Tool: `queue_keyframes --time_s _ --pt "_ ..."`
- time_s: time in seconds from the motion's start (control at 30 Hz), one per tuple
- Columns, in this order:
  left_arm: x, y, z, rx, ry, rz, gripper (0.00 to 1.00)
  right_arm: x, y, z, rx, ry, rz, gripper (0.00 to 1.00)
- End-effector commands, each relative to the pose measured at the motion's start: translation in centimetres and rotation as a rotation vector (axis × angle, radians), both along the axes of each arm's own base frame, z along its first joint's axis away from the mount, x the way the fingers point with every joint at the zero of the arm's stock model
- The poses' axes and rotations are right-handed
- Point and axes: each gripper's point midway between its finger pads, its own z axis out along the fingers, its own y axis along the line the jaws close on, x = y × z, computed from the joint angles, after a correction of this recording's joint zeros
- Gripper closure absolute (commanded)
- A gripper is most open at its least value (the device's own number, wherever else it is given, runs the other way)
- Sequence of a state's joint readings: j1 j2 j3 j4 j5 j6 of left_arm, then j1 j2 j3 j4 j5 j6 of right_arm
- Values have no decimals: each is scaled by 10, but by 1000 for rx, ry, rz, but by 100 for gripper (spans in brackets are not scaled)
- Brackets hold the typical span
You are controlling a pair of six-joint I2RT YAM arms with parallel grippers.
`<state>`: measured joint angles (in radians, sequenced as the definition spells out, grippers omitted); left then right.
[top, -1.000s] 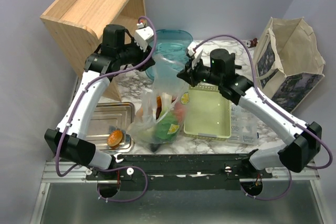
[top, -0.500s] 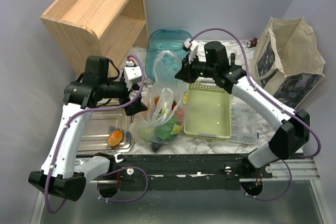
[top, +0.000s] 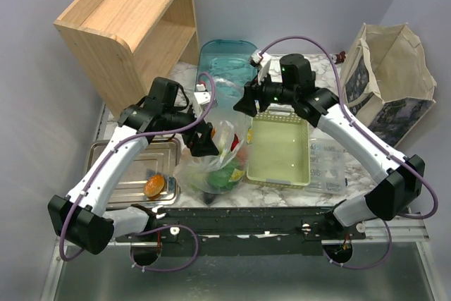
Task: Untie the knot of the grocery bags and take out the mixed food
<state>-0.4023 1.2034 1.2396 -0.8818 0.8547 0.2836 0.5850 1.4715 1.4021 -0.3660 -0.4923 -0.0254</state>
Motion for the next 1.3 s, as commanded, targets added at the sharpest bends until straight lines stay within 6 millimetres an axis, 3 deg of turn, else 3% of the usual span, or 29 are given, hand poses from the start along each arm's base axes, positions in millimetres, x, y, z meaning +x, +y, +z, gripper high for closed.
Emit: queue_keyframes --time_s 0.0,0.1,0.17,0.27,0.4,0.5,0.6,0.7,0.83,0.87,0.93,1.07,1.13,1.27 --pt "-6 -20 8 -64 55 -36 29 -8 -8 42 44 -56 -13 30" --pt "-17 -21 41 -126 -19 -93 78 -15 -16 63 48 -106 -15 17" --pt "-25 -18 68 -175 -119 -113 100 -29 -22 81 53 -158 22 14" --pt "-33 -11 97 -230 -250 -99 100 -68 -26 98 66 -216 178 11" --pt "-37 -5 116 -263 -330 -67 100 -101 -28 95 45 -222 321 8" --pt "-31 -2 120 -265 -365 -9 100 -129 -20 80 29 -164 462 9" --pt "-25 -1 122 -268 -374 21 100 -164 0 49 -13 -114 580 9" --pt "-28 -2 126 -291 -376 5 100 -173 19 23 -47 -178 586 9" --pt "-37 -1 128 -292 -408 -40 100 -153 32 0 -64 -251 531 8" --pt "-40 0 128 -290 -419 -52 100 -147 34 -3 -66 -267 518 11" --pt "-50 4 127 -284 -459 -88 100 -135 36 -13 -93 -285 475 46" --pt "-84 24 109 -188 -578 -201 100 -121 20 -31 -189 -269 373 99" --pt "-114 38 82 -118 -602 -333 100 -121 9 -32 -196 -265 337 99" --pt "-163 60 5 43 -436 -584 100 -130 3 -25 -162 -265 340 99"
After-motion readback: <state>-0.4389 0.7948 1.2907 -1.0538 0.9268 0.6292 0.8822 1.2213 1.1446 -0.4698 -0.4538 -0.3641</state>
